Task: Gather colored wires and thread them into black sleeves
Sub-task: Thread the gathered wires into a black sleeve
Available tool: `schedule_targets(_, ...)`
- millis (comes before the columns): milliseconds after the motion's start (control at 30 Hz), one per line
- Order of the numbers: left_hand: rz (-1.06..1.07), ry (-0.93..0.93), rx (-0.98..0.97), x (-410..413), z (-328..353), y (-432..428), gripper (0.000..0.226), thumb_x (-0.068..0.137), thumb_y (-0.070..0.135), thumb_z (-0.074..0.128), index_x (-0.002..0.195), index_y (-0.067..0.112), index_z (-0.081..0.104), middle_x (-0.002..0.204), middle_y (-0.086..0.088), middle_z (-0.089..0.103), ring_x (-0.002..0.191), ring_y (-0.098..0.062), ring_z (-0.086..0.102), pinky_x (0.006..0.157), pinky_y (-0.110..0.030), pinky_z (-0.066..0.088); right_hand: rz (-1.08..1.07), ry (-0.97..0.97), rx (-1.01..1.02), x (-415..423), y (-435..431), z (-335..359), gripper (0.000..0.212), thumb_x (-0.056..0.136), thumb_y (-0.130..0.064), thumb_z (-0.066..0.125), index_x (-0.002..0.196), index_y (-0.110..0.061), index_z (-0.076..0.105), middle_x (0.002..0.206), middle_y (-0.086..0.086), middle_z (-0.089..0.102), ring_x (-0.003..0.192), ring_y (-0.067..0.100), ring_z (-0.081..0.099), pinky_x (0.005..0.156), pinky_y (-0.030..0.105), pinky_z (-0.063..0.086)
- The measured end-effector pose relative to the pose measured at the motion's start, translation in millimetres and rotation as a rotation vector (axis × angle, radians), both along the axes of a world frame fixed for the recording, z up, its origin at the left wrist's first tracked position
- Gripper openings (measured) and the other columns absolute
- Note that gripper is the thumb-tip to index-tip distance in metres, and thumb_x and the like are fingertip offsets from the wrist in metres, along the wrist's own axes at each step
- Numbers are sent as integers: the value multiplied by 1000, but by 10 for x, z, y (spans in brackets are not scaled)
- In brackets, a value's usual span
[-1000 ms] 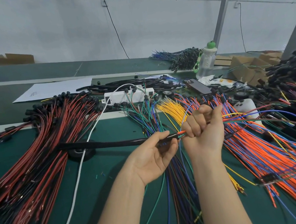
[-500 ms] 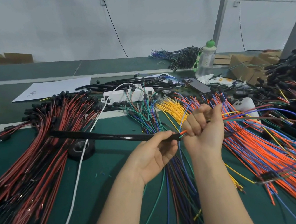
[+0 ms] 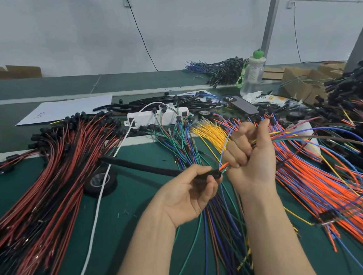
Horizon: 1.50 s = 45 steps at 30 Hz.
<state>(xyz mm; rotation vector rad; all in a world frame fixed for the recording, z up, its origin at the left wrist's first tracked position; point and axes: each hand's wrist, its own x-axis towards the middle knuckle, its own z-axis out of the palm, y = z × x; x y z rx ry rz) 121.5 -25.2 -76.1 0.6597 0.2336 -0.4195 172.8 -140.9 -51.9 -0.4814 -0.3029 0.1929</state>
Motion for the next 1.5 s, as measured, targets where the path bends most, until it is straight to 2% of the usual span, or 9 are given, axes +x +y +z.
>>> schedule_targets(200,107,-63,13,13,13,-53,13,68,9,65,75,-1,62,70,-11,59,53,-13,62,48,-18,54,-123,48,70,-4,-3,-4,65,101,-47,27,54,-16,58,41,-9,16,39,8,5,30,16,16)
schedule_targets(367,183,-119,53,57,-23,-67,11,88,6,57,80,1,63,66,-8,63,55,-11,64,56,-18,56,-235,47,44,-10,24,-7,62,102,-47,27,55,-15,54,39,-9,19,39,10,6,36,16,12)
schedule_targets(533,200,-165,31,61,-43,-94,6,81,7,62,83,1,64,72,-8,64,61,-11,65,60,-19,57,-333,44,17,-15,41,-7,59,103,-46,27,60,-13,49,40,-8,19,33,6,12,37,14,12)
schedule_targets(767,133,-82,-1,41,-19,-94,14,72,9,65,81,1,60,67,-9,59,54,-12,62,51,-18,55,-286,33,21,-19,20,6,61,103,-46,26,58,-13,50,40,-8,19,37,9,7,36,14,13)
schedule_targets(933,136,-59,-4,44,-16,-97,8,85,8,59,80,1,58,67,-9,57,52,-12,61,50,-17,54,-299,32,-1,-12,22,0,59,103,-47,26,60,-13,48,39,-9,19,33,6,12,36,14,13)
schedule_targets(1100,140,-55,-26,48,-17,-122,8,87,8,57,81,2,57,72,-9,56,52,-11,61,52,-17,55,-355,36,-1,-21,30,12,58,103,-47,25,60,-13,46,40,-8,17,35,8,9,38,13,12)
schedule_targets(1267,122,-36,-69,33,-3,-129,17,71,9,65,83,1,57,70,-9,56,53,-12,61,51,-16,55,-352,15,-22,-33,36,28,55,103,-47,23,65,-11,40,40,-8,17,40,13,5,40,13,11)
schedule_targets(1400,181,-50,-83,61,-14,-167,6,81,6,62,81,1,58,64,-8,59,53,-11,62,53,-18,56,-361,10,-37,-46,54,17,55,103,-46,23,65,-10,41,39,-8,18,36,9,8,41,13,11)
schedule_targets(1500,224,-90,-52,75,-25,-173,9,85,5,59,77,3,61,64,-7,62,52,-10,63,55,-19,56,-366,21,-21,-49,57,6,54,103,-45,24,66,-10,41,39,-8,19,32,7,13,41,14,11)
